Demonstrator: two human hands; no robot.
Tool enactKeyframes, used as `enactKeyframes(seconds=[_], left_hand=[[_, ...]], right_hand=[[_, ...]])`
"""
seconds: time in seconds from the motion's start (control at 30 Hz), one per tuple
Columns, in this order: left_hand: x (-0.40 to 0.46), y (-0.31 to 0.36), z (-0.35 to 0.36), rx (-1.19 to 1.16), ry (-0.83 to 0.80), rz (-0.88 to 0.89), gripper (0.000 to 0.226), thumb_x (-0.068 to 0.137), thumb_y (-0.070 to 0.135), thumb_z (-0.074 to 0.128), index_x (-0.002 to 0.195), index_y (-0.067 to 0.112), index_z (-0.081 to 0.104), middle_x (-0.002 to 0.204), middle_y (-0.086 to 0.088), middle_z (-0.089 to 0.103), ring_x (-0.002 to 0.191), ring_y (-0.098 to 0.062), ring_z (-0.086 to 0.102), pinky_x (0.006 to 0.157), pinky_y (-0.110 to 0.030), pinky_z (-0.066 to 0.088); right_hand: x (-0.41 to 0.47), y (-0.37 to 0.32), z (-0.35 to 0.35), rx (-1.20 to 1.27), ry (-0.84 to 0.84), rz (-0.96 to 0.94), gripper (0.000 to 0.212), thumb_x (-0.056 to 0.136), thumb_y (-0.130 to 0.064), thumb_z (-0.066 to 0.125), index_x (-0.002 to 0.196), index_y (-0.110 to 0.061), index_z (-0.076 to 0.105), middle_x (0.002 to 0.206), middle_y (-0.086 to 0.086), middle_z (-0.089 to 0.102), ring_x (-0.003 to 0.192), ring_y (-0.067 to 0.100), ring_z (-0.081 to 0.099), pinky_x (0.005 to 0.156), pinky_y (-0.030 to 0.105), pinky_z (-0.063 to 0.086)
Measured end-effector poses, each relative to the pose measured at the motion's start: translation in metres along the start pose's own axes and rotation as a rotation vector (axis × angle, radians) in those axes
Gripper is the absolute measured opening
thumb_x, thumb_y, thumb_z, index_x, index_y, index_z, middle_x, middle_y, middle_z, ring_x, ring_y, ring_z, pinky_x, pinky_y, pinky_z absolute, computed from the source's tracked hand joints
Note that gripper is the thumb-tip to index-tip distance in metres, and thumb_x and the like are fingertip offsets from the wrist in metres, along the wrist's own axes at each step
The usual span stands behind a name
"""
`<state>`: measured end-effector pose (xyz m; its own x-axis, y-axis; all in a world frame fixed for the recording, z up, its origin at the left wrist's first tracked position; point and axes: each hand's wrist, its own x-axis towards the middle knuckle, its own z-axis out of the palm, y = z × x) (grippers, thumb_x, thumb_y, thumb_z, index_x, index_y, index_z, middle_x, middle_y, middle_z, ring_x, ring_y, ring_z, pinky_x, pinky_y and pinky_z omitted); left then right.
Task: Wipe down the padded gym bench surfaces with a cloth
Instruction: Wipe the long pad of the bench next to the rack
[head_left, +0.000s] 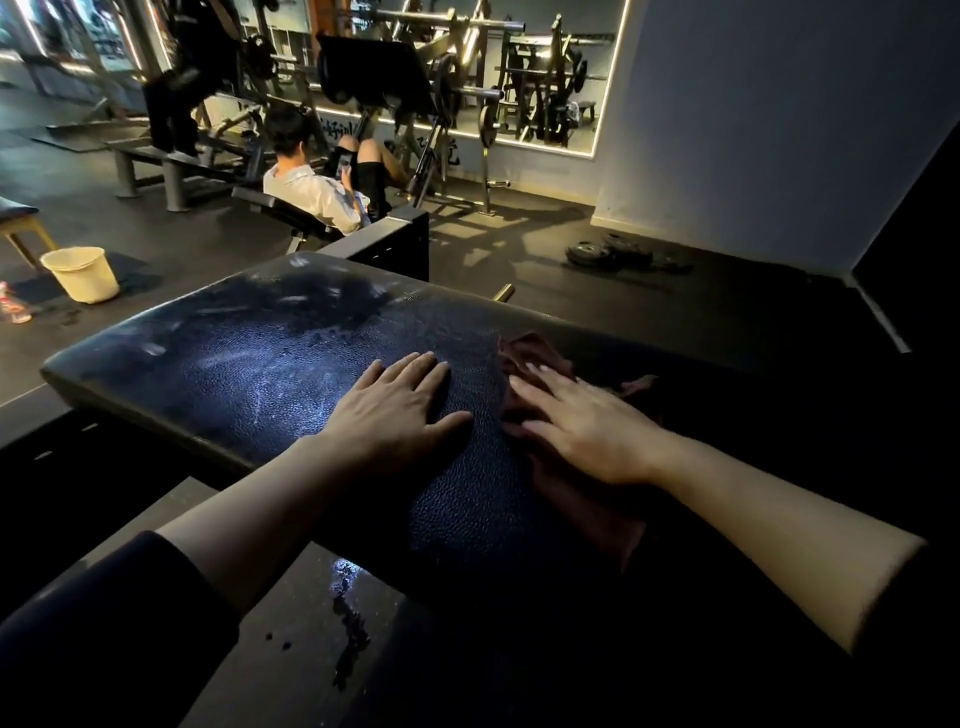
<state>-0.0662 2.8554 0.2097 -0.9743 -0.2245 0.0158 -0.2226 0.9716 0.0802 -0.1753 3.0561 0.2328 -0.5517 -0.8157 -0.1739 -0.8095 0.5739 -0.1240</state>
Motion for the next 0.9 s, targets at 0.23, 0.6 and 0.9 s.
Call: enactKeyframes(seconds=[0.23,0.6,0.9], left_hand=[[0.007,0.04,0.001,-0.038,0.032,0.129,0.086,0.086,0.074,0.026,0.153,0.023,0.009,0.161,0.005,0.003,0.146,-0.009,-0.002,0.12,-0.041,-0.001],[0.009,0.047,0.008,0.02,0.024,0.147,0.075,0.092,0.066,0.019,0.153,0.024,0.006,0.161,0.004,0.003,0.146,-0.01,-0.004,0.119,-0.042,-0.002],[0.008,0.004,-0.006,-0.144,0.201,0.108,0.079,0.087,0.064,0.043,0.149,0.017,0.026,0.158,0.001,0.021,0.146,-0.013,0.01,0.119,-0.037,0.011]], right_hand=[[0.006,0.067,-0.008,0.005,0.01,0.401,0.061,0.101,-0.048,0.021,0.153,-0.024,0.002,0.161,0.004,-0.005,0.147,0.015,-0.005,0.118,0.035,0.002],[-0.004,0.038,0.0,0.064,0.035,0.112,0.057,0.102,-0.045,0.024,0.152,-0.03,0.003,0.16,-0.006,-0.007,0.145,0.004,-0.008,0.115,0.026,-0.006],[0.066,0.023,-0.009,0.033,0.031,0.224,0.059,0.102,-0.045,0.019,0.153,-0.021,0.002,0.161,0.007,-0.005,0.148,0.016,-0.005,0.119,0.035,-0.001]])
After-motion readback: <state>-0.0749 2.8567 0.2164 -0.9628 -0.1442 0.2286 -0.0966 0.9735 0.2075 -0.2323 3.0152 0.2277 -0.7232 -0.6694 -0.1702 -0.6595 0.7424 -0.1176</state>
